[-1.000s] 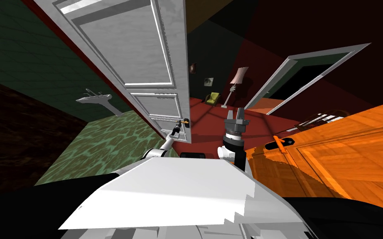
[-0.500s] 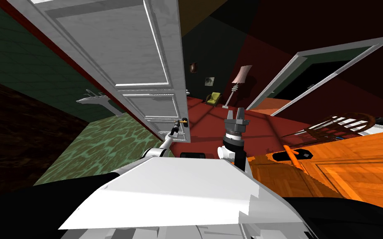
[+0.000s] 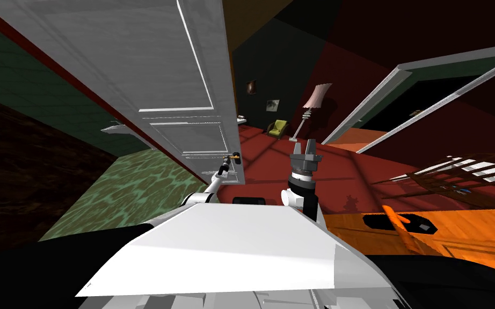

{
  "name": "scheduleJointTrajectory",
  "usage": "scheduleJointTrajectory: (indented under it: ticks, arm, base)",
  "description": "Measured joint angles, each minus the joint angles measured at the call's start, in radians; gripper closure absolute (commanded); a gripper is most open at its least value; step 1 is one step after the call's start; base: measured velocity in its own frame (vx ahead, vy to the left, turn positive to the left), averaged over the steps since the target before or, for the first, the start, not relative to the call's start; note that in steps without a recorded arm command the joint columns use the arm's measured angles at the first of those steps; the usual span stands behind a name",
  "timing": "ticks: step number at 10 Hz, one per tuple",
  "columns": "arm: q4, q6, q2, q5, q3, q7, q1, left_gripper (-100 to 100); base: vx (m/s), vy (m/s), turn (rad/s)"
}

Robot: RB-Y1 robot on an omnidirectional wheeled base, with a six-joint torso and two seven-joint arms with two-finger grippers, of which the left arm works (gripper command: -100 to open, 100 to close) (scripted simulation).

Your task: Push the door open

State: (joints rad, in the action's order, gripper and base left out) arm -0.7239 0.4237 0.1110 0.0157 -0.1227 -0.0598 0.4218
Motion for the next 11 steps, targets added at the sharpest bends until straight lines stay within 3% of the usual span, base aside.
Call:
scheduleJointTrajectory:
  ticks: [2,6,8,11]
  arm:
    - [0.03,0.015,0.01,0.008,-0.028,0.009,0.013,100]
    - [-0.013,-0.007,0.022,0.02,-0.071,0.024,-0.012,100]
    - [0.014,0.006,0.032,0.028,-0.099,0.034,0.0,100]
    - [-0.002,-0.002,0.044,0.036,-0.131,0.044,-0.013,100]
  base:
    - [0.183,-0.123,0.067]
    - [0.169,-0.129,0.068]
    - [0.183,-0.139,0.081]
    - [0.158,-0.115,0.063]
